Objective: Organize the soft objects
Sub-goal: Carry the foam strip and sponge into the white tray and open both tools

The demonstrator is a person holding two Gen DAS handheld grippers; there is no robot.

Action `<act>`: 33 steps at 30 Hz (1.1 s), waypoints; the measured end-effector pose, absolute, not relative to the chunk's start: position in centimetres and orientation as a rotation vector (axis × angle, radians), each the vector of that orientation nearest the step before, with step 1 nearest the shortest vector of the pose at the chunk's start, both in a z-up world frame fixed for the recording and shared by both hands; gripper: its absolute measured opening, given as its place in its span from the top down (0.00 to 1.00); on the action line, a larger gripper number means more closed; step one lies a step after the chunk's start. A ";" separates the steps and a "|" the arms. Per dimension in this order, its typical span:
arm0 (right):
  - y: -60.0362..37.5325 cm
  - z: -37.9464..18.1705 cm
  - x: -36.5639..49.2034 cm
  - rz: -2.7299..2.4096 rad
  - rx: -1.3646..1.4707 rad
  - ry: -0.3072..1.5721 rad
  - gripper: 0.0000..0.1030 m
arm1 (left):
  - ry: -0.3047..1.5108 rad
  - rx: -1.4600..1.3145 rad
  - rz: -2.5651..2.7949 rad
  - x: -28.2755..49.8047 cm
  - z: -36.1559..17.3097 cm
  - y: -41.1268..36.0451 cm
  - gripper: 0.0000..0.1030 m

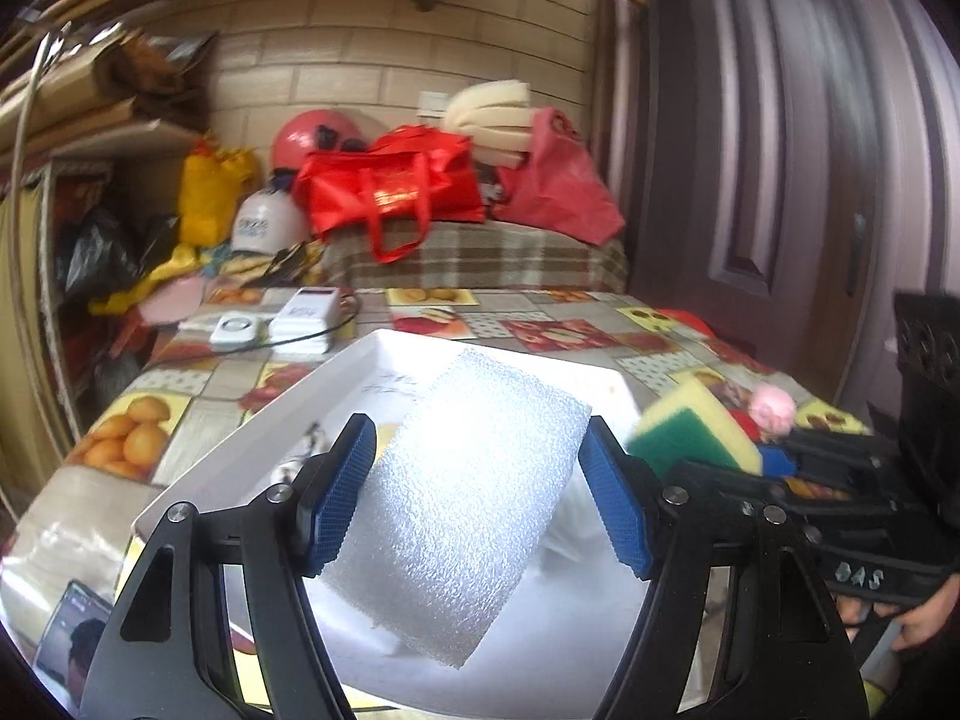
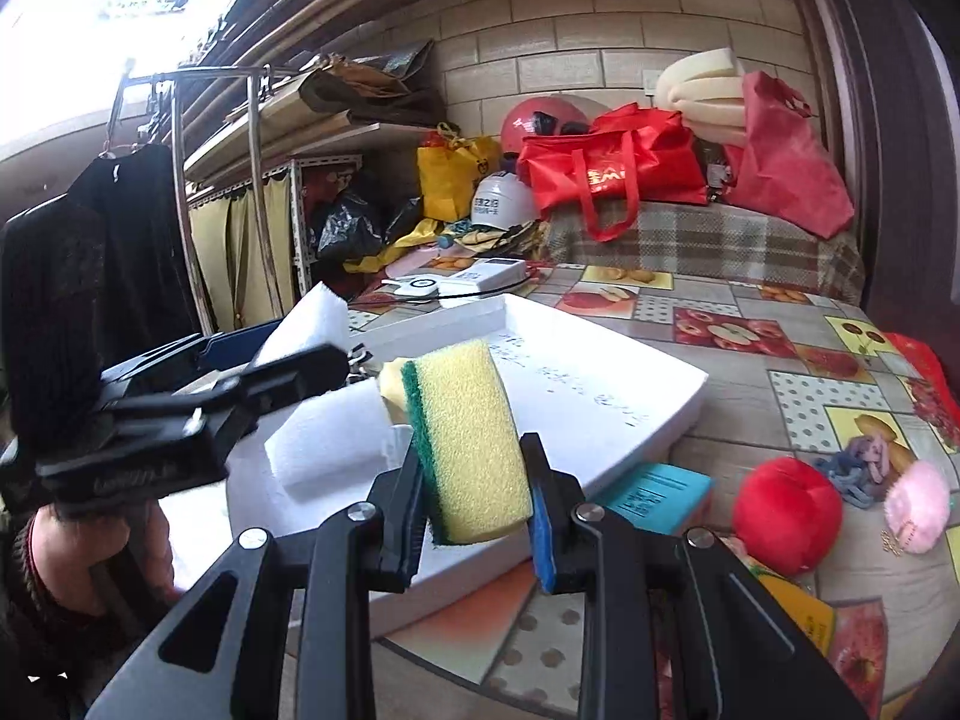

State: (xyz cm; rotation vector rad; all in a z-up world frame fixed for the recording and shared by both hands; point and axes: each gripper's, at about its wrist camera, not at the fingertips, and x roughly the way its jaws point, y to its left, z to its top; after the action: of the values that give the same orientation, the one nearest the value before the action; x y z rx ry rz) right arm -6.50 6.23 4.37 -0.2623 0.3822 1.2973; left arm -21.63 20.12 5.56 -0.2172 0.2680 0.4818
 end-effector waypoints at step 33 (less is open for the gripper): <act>12.3 3.1 -1.4 1.101 -0.096 0.611 0.17 | 0.356 -0.383 0.627 -19.4 4.3 24.4 0.00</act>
State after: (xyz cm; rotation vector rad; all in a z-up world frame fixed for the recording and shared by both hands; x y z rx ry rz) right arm -1.39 12.35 3.12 -0.0964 0.6110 1.1014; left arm -19.39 24.43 4.25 -0.3831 0.3562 0.6275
